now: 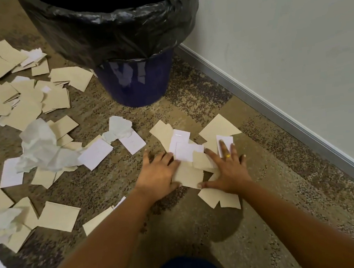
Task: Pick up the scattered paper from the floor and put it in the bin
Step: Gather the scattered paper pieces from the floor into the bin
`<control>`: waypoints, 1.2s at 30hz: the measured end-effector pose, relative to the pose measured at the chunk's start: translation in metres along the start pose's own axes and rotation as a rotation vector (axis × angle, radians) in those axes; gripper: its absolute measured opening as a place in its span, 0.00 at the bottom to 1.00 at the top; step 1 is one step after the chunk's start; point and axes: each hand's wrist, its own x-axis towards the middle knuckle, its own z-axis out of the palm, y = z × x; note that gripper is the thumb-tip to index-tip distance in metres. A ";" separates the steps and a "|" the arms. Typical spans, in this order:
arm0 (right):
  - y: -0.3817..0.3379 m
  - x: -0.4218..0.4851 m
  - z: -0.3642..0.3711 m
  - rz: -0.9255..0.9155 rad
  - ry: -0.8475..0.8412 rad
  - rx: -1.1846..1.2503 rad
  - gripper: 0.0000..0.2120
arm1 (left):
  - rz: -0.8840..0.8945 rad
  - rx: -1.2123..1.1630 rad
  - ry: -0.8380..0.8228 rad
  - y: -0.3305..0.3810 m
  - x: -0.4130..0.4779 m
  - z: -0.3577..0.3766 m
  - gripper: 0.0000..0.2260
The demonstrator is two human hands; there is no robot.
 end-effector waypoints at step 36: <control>-0.043 0.000 -0.033 -0.007 0.063 0.008 0.25 | 0.062 0.150 -0.053 0.026 0.010 -0.013 0.14</control>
